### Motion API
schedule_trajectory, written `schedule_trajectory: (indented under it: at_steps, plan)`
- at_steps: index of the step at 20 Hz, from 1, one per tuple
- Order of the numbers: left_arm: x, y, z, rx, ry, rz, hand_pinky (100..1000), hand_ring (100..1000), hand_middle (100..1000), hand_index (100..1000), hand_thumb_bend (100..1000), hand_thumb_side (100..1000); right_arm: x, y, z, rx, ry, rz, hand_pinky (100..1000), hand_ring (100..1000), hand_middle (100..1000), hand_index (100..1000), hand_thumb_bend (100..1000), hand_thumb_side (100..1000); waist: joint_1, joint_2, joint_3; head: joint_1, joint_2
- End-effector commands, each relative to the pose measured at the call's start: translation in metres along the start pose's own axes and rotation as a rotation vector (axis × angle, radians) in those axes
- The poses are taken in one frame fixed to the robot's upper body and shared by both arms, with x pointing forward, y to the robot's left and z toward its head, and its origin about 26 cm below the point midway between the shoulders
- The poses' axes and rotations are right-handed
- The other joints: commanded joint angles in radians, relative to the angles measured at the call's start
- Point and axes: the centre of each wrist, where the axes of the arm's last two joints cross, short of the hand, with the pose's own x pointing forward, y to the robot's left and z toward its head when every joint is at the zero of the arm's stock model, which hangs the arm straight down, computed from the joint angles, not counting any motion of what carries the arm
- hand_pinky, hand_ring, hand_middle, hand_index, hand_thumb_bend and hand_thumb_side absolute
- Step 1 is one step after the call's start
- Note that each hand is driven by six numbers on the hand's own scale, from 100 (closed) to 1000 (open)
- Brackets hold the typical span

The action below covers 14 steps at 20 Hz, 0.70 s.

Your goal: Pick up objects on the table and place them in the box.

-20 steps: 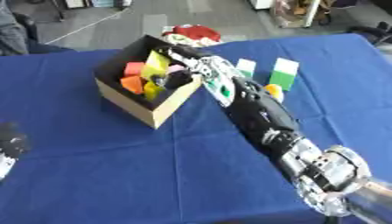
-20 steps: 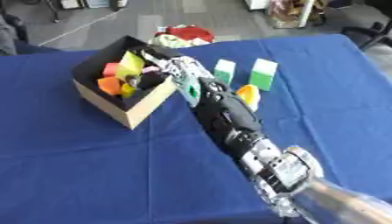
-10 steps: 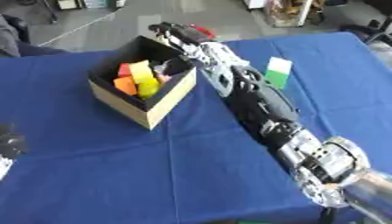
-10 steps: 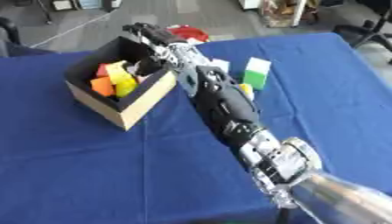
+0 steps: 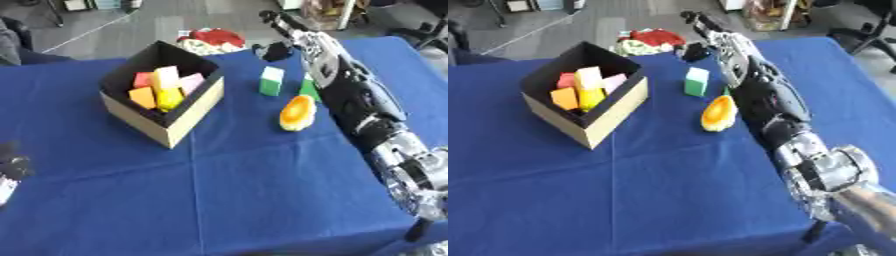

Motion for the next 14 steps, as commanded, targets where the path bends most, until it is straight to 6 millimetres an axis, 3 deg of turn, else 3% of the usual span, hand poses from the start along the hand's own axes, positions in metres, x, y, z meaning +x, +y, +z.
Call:
schedule_trajectory:
  at_steps: [1,4,7,12,14]
  plan:
    - [0.005,0.007,0.000,0.009,-0.012,-0.028,777,630,640,831,493,573,-0.019,-0.007,0.002,0.054,0.061,-0.001,982,936,919,1000,349,309,-0.012,0.001,-0.001,0.003,0.004]
    - [0.005,0.007,0.000,0.008,-0.013,-0.027,778,631,640,832,492,574,-0.030,0.006,0.003,0.150,0.088,0.016,996,959,941,1000,398,344,-0.008,0.002,-0.001,0.003,0.004]
    - [0.004,0.006,0.000,0.008,-0.012,-0.024,780,631,640,832,490,575,-0.033,0.008,0.004,0.212,0.096,0.038,994,960,941,1000,413,321,-0.005,0.002,-0.002,0.003,0.004]
    - [0.004,0.006,0.001,0.007,-0.010,-0.021,780,631,640,832,487,575,-0.030,0.000,0.004,0.168,0.111,0.082,983,945,917,1000,410,294,0.000,0.003,-0.003,0.002,0.004]
    - [0.003,0.005,0.001,0.006,-0.010,-0.019,781,631,640,832,486,576,-0.029,0.003,0.004,0.158,0.116,0.091,968,917,862,974,400,291,0.001,0.003,-0.003,0.001,0.004]
